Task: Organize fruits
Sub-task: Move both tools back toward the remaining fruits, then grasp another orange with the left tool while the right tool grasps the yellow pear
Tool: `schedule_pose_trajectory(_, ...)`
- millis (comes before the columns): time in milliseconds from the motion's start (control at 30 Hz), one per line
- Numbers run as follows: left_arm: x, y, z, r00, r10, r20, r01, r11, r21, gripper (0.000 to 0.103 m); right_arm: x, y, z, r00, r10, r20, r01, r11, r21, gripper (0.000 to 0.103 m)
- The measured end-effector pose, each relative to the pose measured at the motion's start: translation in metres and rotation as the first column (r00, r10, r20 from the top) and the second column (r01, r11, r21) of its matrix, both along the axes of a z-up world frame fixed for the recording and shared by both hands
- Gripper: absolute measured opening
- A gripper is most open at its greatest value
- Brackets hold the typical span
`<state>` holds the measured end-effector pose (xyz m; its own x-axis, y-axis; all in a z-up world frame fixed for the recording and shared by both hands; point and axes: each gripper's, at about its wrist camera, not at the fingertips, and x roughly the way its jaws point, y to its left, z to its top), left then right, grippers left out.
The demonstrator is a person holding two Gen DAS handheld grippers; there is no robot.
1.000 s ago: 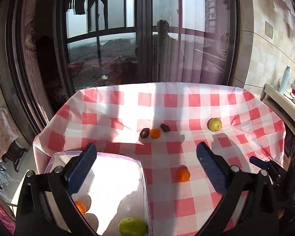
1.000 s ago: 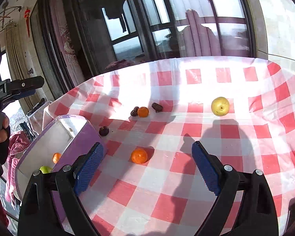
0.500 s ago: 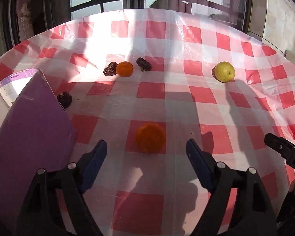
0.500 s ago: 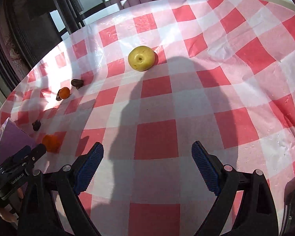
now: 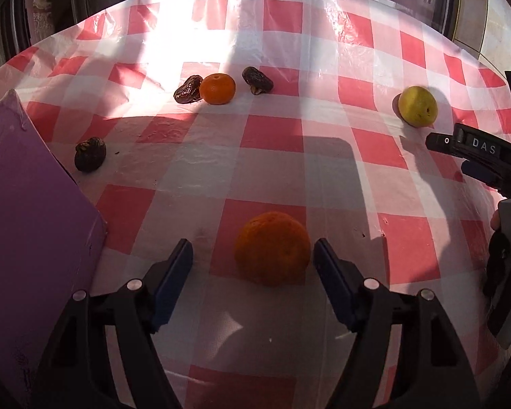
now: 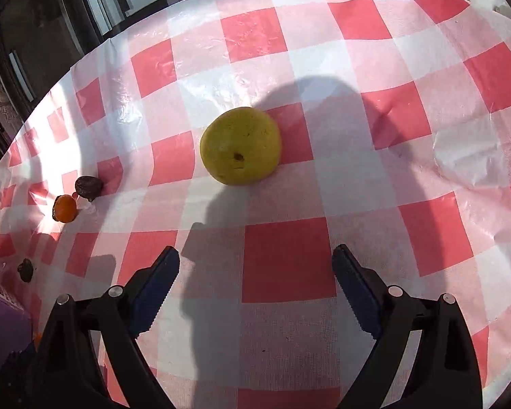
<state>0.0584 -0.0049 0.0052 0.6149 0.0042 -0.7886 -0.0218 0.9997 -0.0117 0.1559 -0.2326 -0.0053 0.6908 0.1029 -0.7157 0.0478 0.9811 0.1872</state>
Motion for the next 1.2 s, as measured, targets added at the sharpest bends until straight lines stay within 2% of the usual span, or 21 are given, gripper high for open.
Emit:
schedule_pose_trajectory(100, 0.000, 0.000, 0.000, 1.000, 0.001, -0.002, -0.001, 1.000, 0.005, 0.075, 0.034, 0.010, 0.002, 1.000, -0.015, 0.005, 0.016, 0.997, -0.072, 0.088)
schedule_pose_trajectory(333, 0.001, 0.000, 0.000, 1.000, -0.003, -0.004, 0.003, 1.000, 0.000, 0.077, 0.090, 0.020, -0.001, 0.998, -0.044, -0.044, 0.038, 0.991, -0.130, 0.088)
schedule_pose_trajectory(367, 0.001, 0.000, 0.000, 1.000, -0.003, -0.004, 0.003, 1.000, 0.001, 0.077, 0.093, 0.023, -0.001, 0.998, -0.046, -0.049, 0.038, 0.987, -0.156, 0.083)
schedule_pose_trajectory(433, 0.001, 0.000, 0.000, 1.000, -0.005, -0.005, 0.005, 1.000, -0.002, 0.078, 0.092, 0.027, 0.001, 0.998, -0.046, -0.035, 0.039, 0.981, -0.190, 0.062)
schedule_pose_trajectory(567, 0.002, 0.000, -0.001, 1.000, -0.005, -0.005, 0.005, 1.000, -0.002, 0.078, 0.073, 0.027, 0.003, 0.999, -0.034, -0.032, 0.028, 0.985, -0.172, 0.061)
schedule_pose_trajectory(767, 0.002, -0.001, 0.000, 1.000, -0.004, -0.005, 0.004, 1.000, -0.003, 0.077, 0.002, 0.030, 0.004, 0.999, 0.033, -0.013, -0.033, 0.997, -0.069, 0.061)
schedule_pose_trajectory(800, 0.002, 0.000, 0.000, 1.000, 0.002, -0.002, -0.002, 1.000, 0.000, 0.075, -0.010, 0.029, 0.003, 0.999, 0.038, -0.010, -0.038, 0.998, -0.051, 0.061)
schedule_pose_trajectory(933, -0.001, 0.007, 0.003, 0.998, 0.053, 0.017, -0.053, 0.999, -0.010, 0.038, -0.047, 0.025, 0.002, 0.999, 0.030, 0.014, -0.030, 1.000, 0.000, 0.061)
schedule_pose_trajectory(1067, 0.000, 0.003, 0.004, 0.999, 0.044, 0.018, -0.045, 0.999, 0.018, 0.037, -0.061, 0.013, 0.000, 0.999, 0.027, 0.029, -0.029, 0.997, 0.069, 0.061)
schedule_pose_trajectory(1167, -0.005, -0.009, 0.006, 1.000, 0.007, 0.019, -0.009, 0.996, 0.093, 0.036, -0.067, 0.023, -0.003, 0.999, 0.040, 0.020, -0.042, 0.997, 0.064, 0.061)
schedule_pose_trajectory(1200, -0.010, -0.011, 0.007, 1.000, -0.007, 0.012, 0.006, 0.996, 0.094, 0.036, -0.074, 0.024, -0.003, 0.998, 0.058, 0.017, -0.059, 0.996, 0.069, 0.061)
